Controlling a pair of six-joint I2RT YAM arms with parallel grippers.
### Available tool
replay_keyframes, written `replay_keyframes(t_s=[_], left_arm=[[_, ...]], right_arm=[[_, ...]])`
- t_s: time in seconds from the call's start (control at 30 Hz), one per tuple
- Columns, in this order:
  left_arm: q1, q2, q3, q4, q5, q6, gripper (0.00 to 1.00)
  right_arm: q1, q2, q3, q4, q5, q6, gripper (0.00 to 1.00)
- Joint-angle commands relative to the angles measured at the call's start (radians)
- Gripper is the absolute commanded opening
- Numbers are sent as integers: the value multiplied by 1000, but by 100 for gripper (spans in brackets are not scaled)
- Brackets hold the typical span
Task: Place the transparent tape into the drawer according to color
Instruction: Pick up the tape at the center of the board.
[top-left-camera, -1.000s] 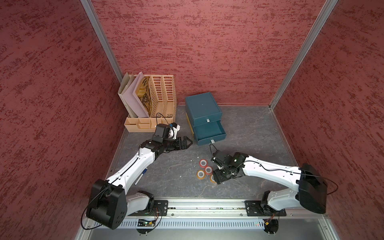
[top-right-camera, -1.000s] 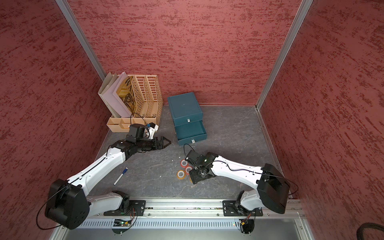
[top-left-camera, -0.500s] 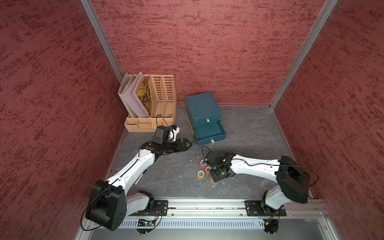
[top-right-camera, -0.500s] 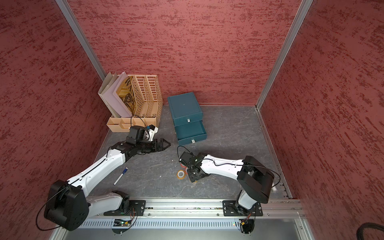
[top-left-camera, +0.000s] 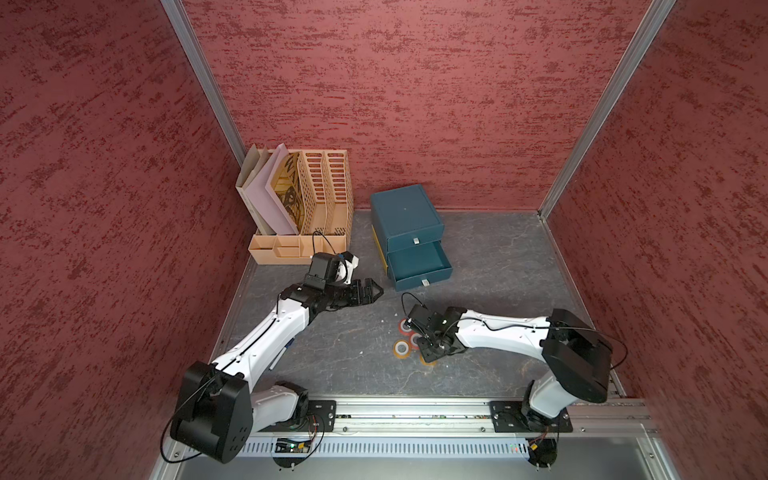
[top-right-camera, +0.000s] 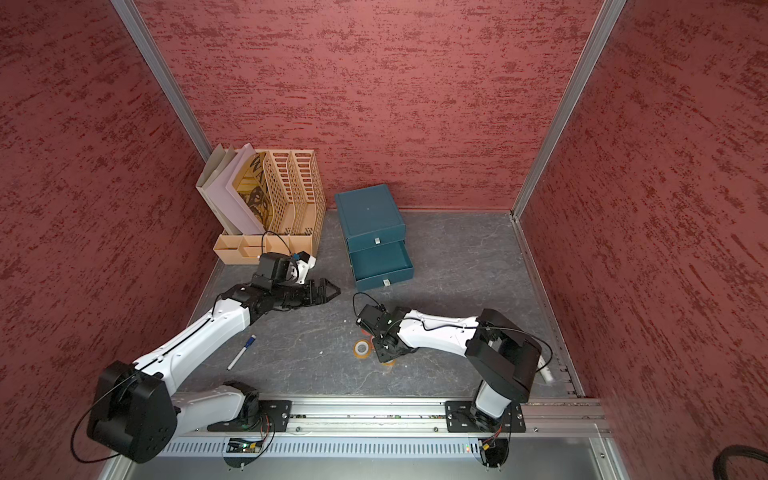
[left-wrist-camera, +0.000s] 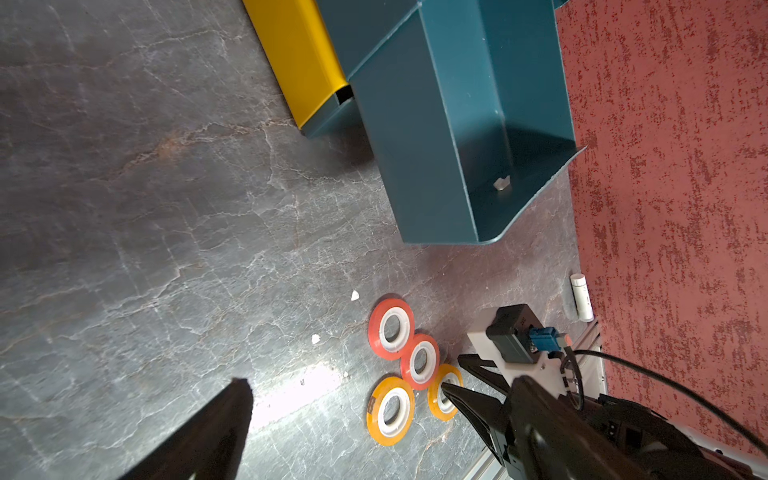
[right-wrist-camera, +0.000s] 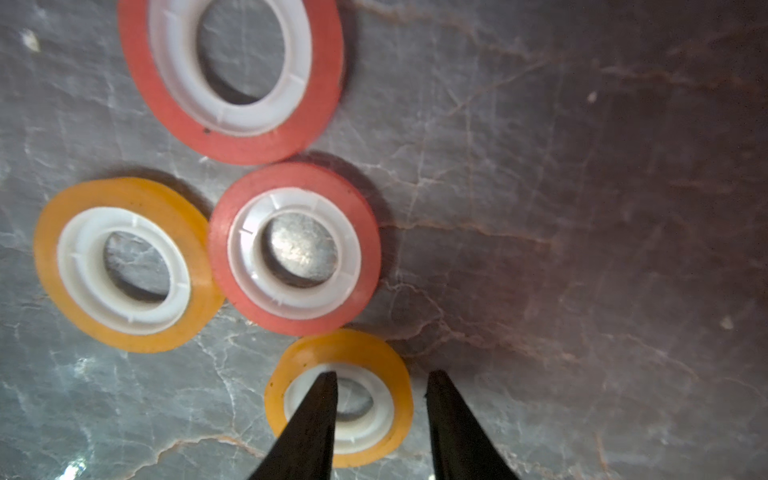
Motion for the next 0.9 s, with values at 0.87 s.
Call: replay_keyframes(t_s=[0.87], left_arm=[[17,-42,51,-55,-29,35,100]], right_arm=[[9,-141,-101,10,4,54,41]])
